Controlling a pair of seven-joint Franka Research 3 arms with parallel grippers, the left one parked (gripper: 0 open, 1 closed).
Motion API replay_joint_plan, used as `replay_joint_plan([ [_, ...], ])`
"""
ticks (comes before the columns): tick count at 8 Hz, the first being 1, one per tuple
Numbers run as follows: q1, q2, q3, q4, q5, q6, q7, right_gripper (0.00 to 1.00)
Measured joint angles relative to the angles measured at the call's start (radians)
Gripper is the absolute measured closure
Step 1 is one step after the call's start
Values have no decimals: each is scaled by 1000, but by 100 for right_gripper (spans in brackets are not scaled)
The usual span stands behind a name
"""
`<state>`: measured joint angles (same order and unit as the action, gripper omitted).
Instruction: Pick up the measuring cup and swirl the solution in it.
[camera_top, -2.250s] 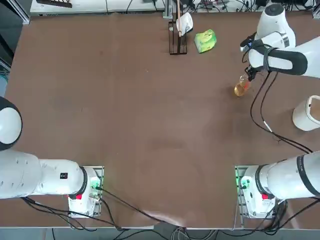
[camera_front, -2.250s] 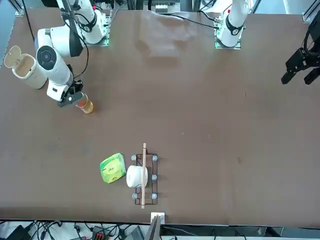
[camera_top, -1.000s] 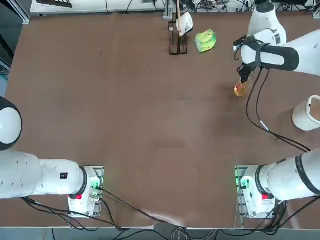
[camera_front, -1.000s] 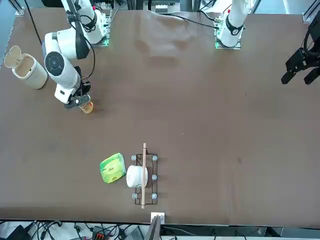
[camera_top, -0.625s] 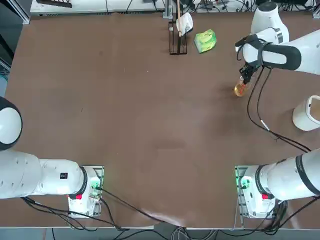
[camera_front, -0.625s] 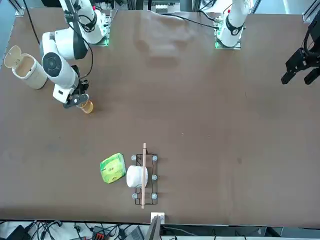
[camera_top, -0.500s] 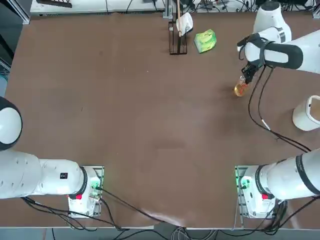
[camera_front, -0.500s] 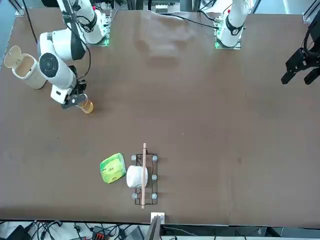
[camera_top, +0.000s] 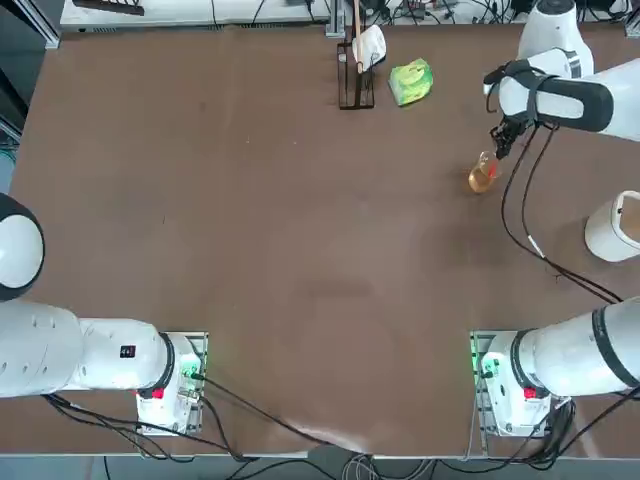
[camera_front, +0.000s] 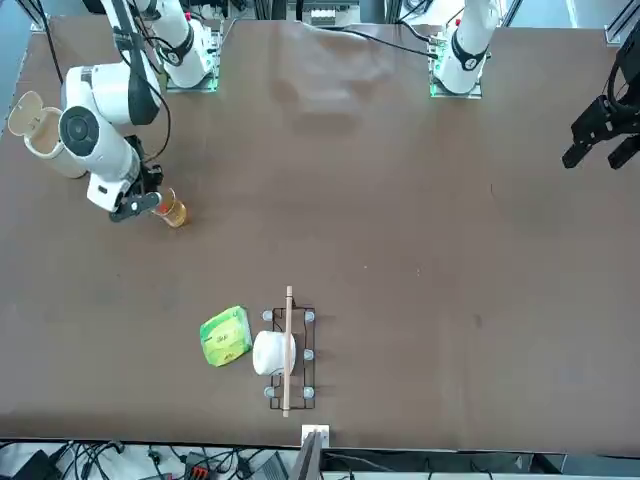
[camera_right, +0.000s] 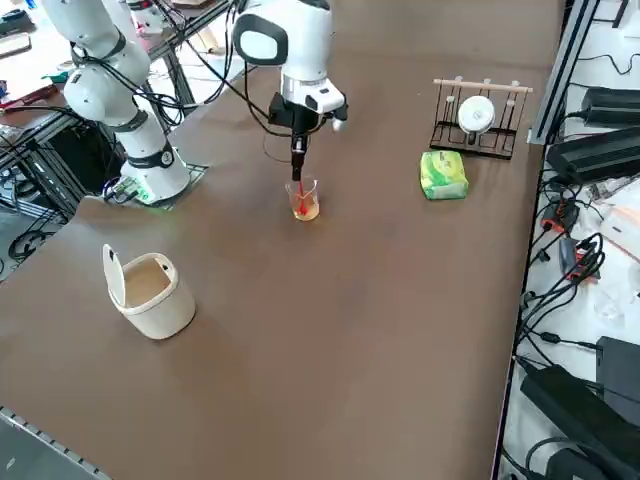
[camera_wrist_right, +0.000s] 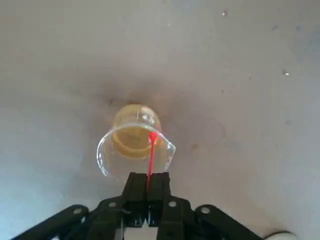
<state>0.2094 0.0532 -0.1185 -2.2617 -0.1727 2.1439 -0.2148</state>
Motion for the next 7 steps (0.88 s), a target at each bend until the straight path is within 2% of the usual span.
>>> replay_joint_plan([
  [4, 38, 22, 13, 34, 84, 0, 68, 97],
  [7, 91, 29, 15, 34, 86, -44, 141, 97],
])
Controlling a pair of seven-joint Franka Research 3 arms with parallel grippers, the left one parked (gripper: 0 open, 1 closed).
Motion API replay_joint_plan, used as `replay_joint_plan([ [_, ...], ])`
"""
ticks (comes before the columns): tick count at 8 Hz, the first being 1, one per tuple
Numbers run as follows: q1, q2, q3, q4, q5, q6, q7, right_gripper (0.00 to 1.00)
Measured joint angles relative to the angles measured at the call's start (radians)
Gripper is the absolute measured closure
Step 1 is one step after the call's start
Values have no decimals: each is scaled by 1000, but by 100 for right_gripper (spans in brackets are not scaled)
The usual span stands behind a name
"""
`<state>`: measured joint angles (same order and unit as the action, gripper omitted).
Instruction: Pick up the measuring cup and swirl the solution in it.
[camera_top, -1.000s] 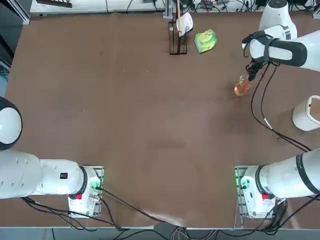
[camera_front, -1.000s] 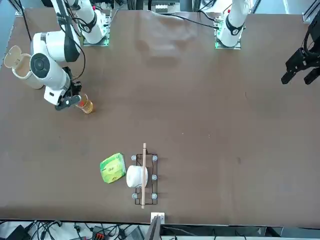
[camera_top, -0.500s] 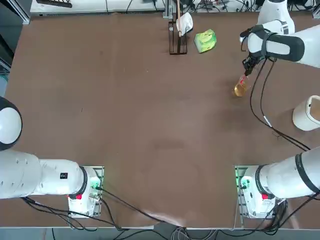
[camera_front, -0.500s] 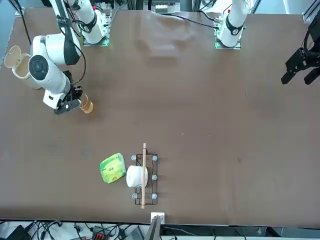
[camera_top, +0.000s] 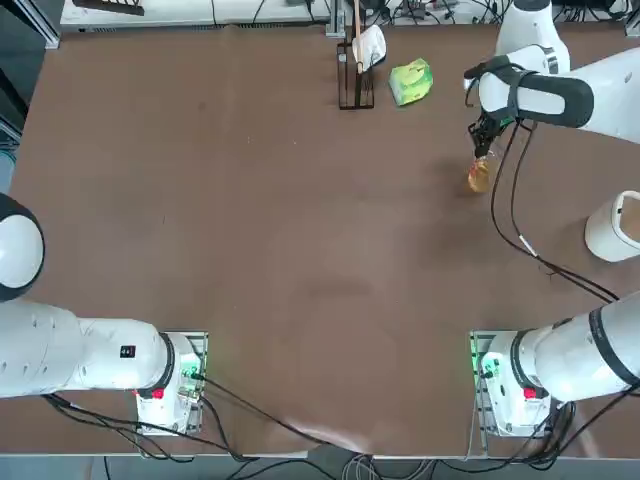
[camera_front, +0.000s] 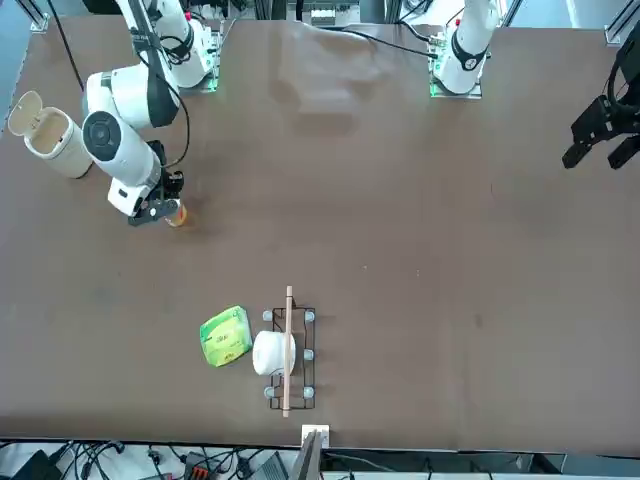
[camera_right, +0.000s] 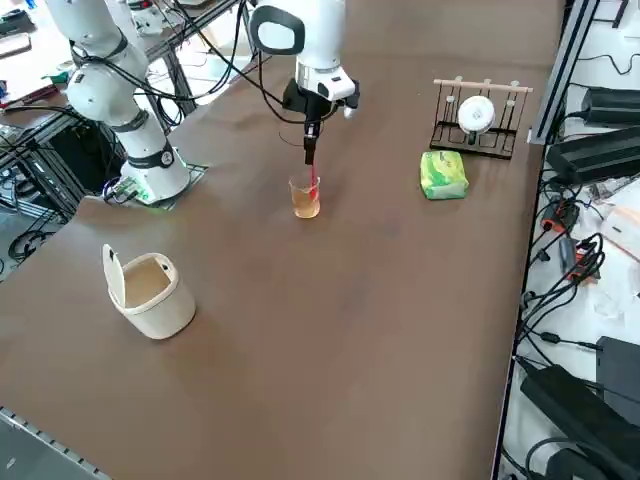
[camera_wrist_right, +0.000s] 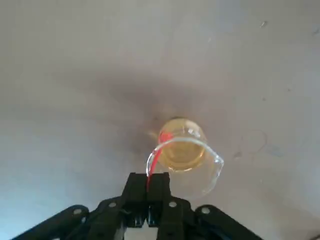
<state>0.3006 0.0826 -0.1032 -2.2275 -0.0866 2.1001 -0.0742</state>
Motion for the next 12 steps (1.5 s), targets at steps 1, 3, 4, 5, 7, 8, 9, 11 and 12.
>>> replay_joint_plan([
  [1, 0, 0, -1, 0, 0, -19, 0, 97],
  [3, -2, -1, -6, 1, 0, -43, -14, 97],
  [4, -8, -1, -9, 1, 0, -49, -33, 97],
  [5, -24, -1, -12, 1, -1, -55, -69, 97],
  [7, -56, -1, -17, 1, -24, -64, -148, 97],
  [8, -65, 0, -17, 1, -51, -65, -162, 97],
  [9, -71, 1, -17, 1, -78, -65, -169, 97],
  [11, -87, 4, -17, 5, -100, -60, -192, 97],
  [12, -96, 13, -17, 22, -100, -57, -201, 97],
])
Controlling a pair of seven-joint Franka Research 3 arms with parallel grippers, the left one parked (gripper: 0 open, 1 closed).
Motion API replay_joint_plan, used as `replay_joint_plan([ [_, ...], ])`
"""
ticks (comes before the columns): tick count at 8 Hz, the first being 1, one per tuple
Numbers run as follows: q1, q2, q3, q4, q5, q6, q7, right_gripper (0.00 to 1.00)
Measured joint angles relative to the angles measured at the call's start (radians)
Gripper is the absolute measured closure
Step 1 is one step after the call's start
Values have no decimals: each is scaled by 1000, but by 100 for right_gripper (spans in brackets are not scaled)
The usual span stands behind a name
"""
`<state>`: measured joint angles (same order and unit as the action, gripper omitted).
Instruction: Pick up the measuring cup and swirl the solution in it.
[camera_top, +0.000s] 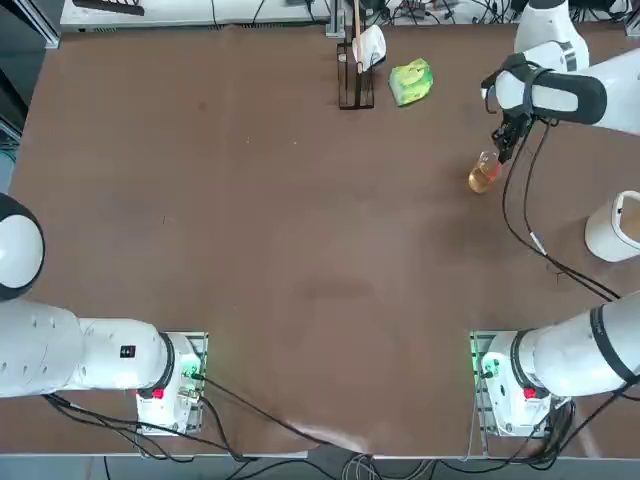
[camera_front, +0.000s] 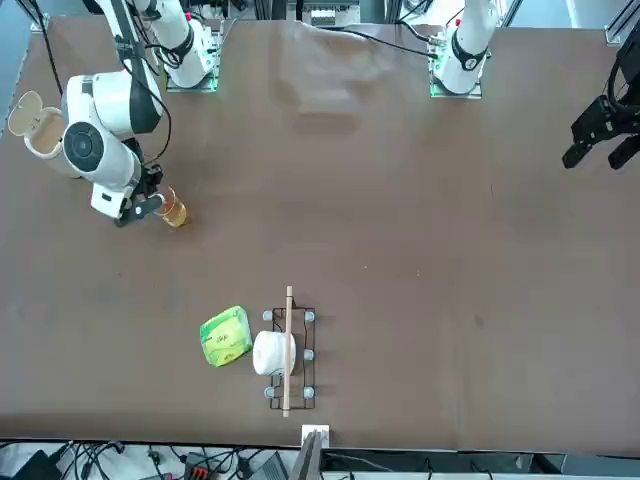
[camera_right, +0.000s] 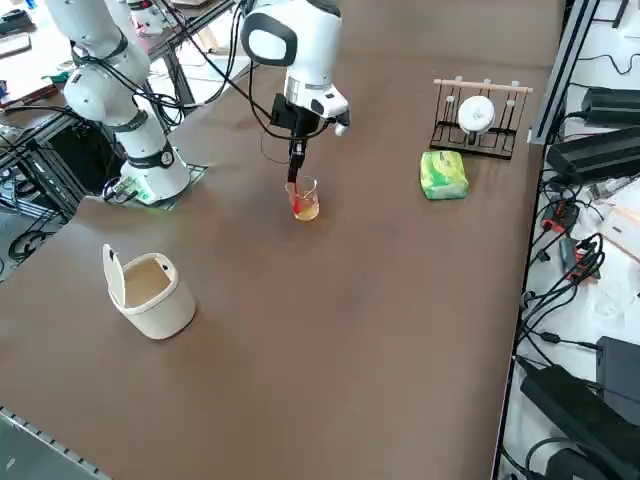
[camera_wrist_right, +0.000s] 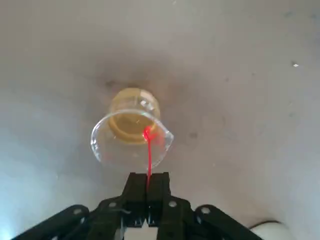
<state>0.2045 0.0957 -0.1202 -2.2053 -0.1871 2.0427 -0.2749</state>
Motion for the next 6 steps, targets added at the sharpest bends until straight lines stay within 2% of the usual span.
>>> replay_joint_plan([
  [3, -3, 61, 5, 90, 33, 0, -1, 97],
  [6, 12, 79, 15, 104, 88, -12, 13, 97],
])
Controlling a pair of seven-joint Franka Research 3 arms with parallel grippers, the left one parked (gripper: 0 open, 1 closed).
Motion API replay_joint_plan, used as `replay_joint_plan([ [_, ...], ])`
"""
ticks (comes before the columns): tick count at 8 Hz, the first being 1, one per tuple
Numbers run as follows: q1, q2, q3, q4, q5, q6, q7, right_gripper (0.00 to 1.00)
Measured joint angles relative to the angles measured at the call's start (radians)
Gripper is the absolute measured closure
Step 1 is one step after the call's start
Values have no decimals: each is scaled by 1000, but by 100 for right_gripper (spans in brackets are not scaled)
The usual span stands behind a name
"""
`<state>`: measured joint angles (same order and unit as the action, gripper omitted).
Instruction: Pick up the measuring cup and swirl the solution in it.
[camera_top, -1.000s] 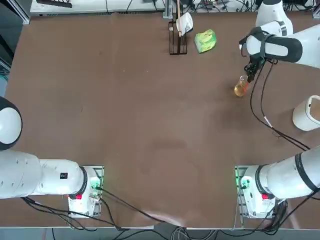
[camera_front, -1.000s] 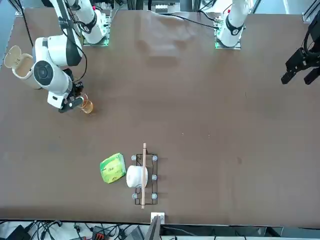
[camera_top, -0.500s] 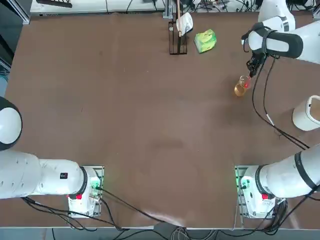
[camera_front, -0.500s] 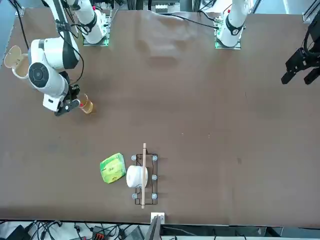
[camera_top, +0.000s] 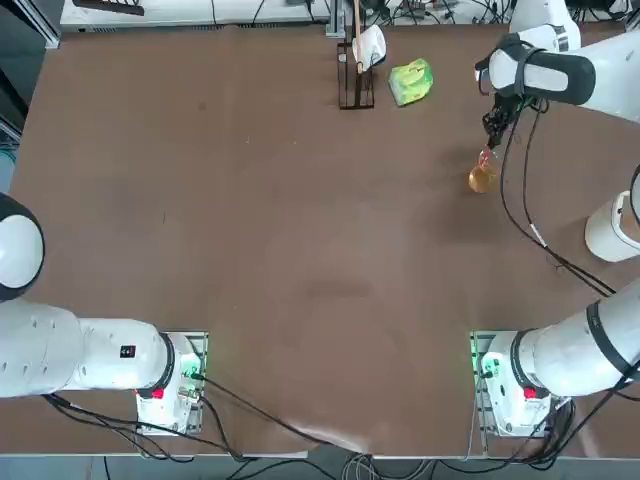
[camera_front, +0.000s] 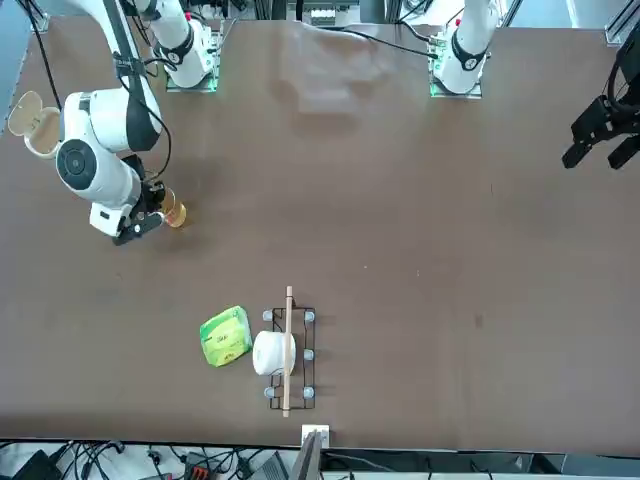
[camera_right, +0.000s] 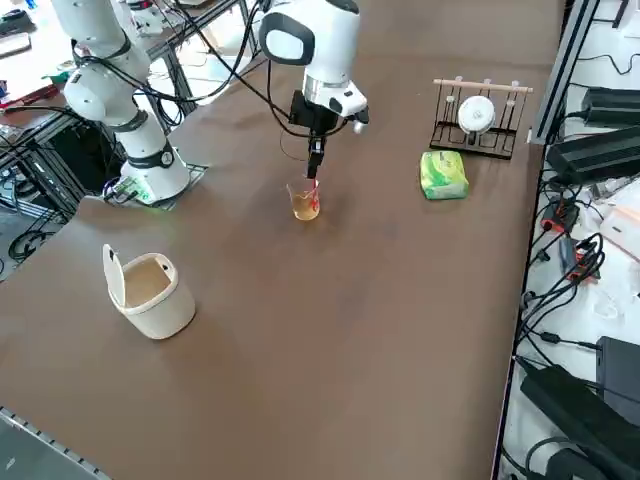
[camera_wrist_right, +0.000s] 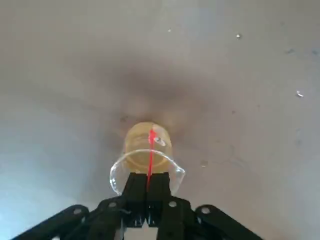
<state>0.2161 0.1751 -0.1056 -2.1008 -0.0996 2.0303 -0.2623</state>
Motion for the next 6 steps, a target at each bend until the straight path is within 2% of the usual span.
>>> replay_joint_plan([
  [4, 16, -28, 2, 1, 2, -133, 11, 97],
  [6, 16, -50, 2, -12, 2, -153, 8, 97],
])
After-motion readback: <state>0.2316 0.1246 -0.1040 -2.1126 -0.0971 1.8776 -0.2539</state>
